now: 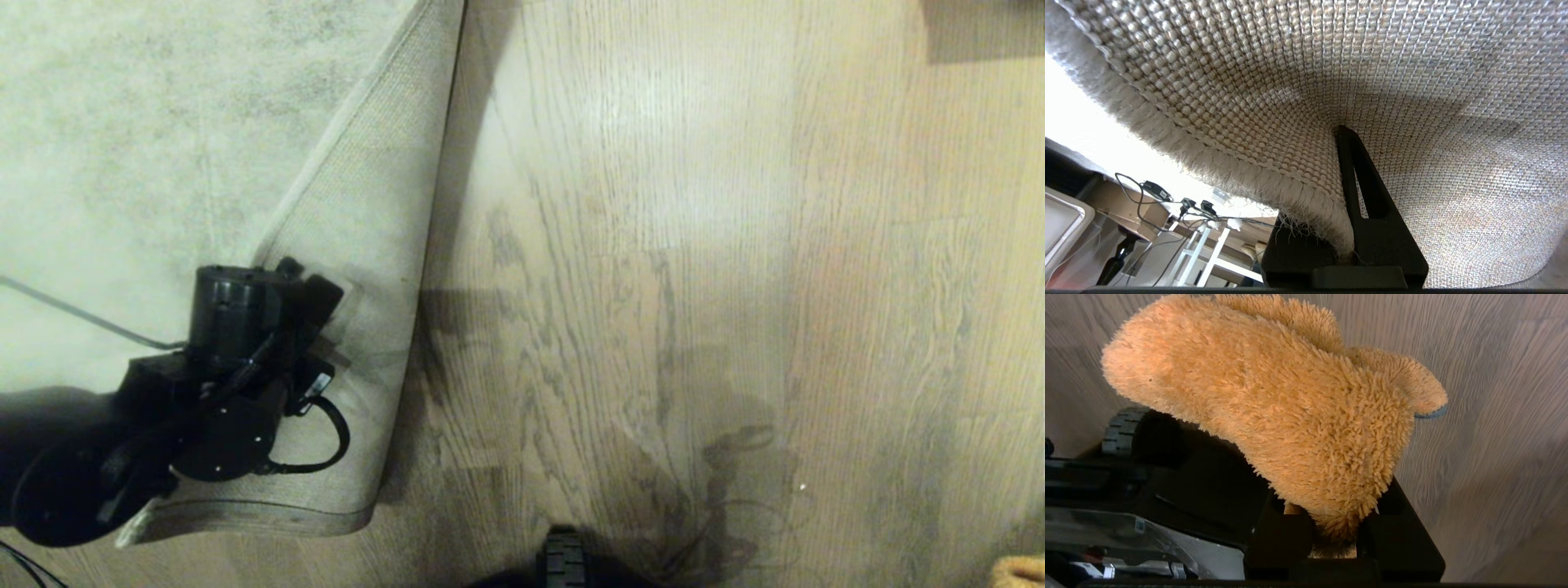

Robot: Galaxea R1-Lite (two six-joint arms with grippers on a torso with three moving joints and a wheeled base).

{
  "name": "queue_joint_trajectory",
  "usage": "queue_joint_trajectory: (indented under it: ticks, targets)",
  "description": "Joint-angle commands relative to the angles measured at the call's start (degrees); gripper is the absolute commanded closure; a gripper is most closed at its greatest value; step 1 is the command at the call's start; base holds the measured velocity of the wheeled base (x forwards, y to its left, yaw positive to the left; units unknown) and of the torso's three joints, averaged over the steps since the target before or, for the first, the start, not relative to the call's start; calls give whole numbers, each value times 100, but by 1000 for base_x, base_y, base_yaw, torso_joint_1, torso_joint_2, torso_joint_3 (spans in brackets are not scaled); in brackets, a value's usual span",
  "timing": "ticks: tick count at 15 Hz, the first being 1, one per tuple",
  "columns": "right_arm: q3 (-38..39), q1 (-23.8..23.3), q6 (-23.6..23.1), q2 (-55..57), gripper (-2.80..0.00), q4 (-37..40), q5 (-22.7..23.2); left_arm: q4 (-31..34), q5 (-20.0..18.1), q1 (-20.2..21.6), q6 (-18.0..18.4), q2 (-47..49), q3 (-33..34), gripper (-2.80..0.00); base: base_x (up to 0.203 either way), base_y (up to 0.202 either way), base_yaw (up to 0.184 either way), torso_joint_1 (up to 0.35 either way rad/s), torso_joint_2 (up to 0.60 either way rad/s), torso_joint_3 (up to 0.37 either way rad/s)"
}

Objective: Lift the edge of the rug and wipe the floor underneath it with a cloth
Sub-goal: Lay down the carpet

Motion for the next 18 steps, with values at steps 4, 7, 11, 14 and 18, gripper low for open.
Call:
queue_joint_trajectory:
  ticks: [4, 7, 11, 14, 18]
  targets:
    - [0, 8, 35, 9, 0, -26, 3, -20, 29, -21, 13, -8, -7, 0, 0, 0, 0, 0, 0, 0]
    - [0, 8, 35, 9, 0, -26, 6, -20, 29, -29, 9, 1, -20, 0, 0, 0, 0, 0, 0, 0]
    - [0, -10, 35, 19, 0, -26, 9, -20, 29, -21, 13, -14, -34, 0, 0, 0, 0, 0, 0, 0]
    - [0, -507, 35, -110, 0, -26, 11, -20, 37, -21, 13, -43, -25, 0, 0, 0, 0, 0, 0, 0]
    - [0, -572, 34, -1028, 0, -26, 11, -20, 37, -21, 13, -65, -30, 0, 0, 0, 0, 0, 0, 0]
